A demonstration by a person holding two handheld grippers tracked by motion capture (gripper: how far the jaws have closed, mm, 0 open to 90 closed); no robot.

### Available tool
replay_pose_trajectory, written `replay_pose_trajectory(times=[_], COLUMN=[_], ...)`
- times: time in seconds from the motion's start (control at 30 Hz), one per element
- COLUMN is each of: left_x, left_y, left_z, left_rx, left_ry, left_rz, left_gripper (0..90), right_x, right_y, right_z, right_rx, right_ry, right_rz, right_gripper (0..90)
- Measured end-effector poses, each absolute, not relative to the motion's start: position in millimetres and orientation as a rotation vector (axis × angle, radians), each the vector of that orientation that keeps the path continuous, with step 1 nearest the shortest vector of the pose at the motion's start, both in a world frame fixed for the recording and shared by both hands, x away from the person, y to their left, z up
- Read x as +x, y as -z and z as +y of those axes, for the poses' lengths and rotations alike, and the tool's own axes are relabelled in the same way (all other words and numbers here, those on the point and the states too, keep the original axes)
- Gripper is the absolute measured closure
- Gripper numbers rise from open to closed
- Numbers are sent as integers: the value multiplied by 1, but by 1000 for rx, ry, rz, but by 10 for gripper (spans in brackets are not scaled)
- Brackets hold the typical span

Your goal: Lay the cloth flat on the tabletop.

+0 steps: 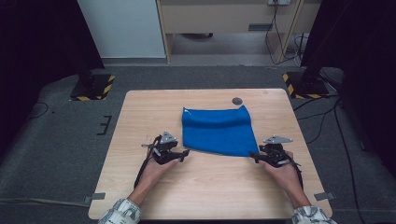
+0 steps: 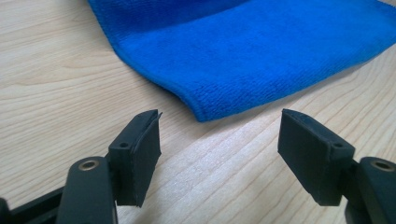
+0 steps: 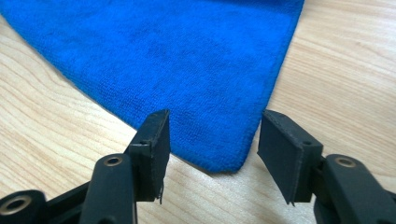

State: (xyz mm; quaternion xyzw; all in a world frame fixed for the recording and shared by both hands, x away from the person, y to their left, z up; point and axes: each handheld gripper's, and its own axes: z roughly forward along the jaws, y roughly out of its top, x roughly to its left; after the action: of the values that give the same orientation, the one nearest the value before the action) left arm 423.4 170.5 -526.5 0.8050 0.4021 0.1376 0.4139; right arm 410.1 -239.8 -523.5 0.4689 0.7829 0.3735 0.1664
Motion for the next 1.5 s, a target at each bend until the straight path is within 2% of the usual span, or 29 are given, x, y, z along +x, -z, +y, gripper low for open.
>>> replay_pose_trajectory(times=[0.47,0.6,0.83,1.07,1.2,1.23,1.37,1.5], left_x=[429,431,432,433,436,437,440,436], left_y=[532,532,535,534,534,534,532,525], left_z=[160,156,153,153,154,154,154,154], left_rx=[2048,2055,2078,2083,2076,2074,2067,2055], left_ry=[-365,-382,-383,-415,-427,-426,-415,-399], left_rz=[1006,1017,1010,1032,1037,1042,1030,1014], left_gripper=[315,332,400,538,686,750,874,888], right_x=[410,410,410,411,411,411,411,408], right_y=[528,529,529,529,529,529,528,524], right_z=[-233,-231,-230,-227,-225,-224,-223,-222], right_rx=[1314,1305,1281,1245,1225,1223,1207,1206], right_ry=[-1034,-1025,-1027,-1024,-1025,-1027,-1031,-1057], right_rz=[2288,2300,2306,2324,2340,2342,2345,2344], right_gripper=[441,472,578,727,796,816,840,851])
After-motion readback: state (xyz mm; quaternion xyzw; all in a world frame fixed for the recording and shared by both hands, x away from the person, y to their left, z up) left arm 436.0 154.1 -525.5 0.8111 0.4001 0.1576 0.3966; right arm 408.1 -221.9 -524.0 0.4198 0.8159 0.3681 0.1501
